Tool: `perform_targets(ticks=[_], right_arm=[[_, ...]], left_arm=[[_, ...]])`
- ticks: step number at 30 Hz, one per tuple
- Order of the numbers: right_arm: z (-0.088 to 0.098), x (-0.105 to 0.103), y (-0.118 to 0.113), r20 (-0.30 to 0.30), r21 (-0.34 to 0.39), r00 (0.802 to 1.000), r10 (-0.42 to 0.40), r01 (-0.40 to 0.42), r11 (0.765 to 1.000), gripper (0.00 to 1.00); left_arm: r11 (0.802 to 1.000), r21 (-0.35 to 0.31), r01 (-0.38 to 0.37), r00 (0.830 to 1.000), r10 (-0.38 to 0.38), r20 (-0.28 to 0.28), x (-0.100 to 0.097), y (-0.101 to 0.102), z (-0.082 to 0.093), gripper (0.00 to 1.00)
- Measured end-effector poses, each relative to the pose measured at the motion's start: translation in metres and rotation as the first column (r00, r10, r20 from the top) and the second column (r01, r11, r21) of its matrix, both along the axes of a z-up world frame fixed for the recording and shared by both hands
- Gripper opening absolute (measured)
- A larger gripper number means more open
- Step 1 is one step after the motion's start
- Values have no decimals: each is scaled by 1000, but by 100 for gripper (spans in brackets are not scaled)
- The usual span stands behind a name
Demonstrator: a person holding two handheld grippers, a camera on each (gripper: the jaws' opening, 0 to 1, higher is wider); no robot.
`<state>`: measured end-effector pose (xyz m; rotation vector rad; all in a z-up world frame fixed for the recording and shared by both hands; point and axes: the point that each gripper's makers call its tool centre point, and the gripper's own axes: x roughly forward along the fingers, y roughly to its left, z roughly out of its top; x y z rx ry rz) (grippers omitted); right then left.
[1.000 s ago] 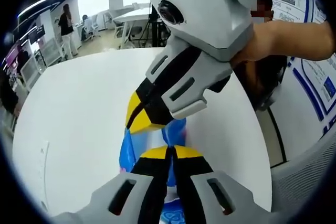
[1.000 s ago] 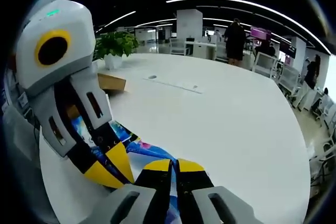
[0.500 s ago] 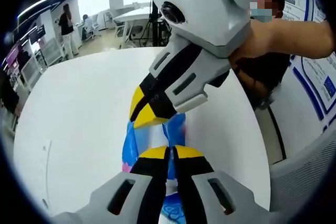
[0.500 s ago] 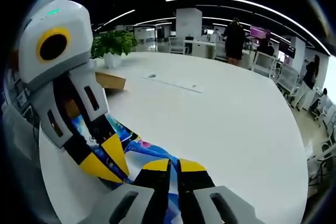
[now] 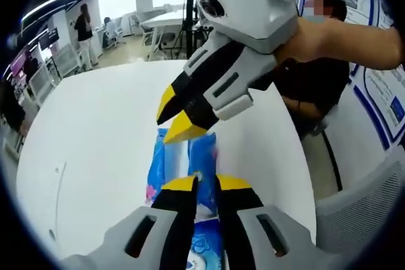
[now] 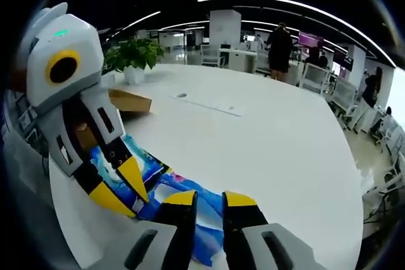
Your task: Operate the shoe box by opening the lid, removing the specified soft item, and placing it in the target area until the item is outside and the box remains undamaged.
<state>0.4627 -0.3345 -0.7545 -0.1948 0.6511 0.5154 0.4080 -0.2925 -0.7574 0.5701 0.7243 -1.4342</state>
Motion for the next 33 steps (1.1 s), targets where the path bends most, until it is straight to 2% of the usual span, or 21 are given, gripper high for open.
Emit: perform_targets(ticks=[12,20,26,31,33], right_arm=[[22,-11,14,8,-17,999,34,-33,999,27],[31,-18,30,-16,-20,998,59,-59,998,35],[33,-21,48,-29,-28,995,99,-100,995,40],[36,-24,67,-41,-24,990,135,-137,990,45],[41,-26,81,-38,-19,986,161,-161,987,46]], left_arm=[[996,-25,-84,996,84,6,3,36,27,23],[986,-51,-156,988,157,-3,1,71,46,36],[967,-78,-244,970,244,-9,5,99,54,52],[952,-101,-290,957,290,-10,7,127,62,58],[947,-107,-303,953,304,-5,7,137,65,59]])
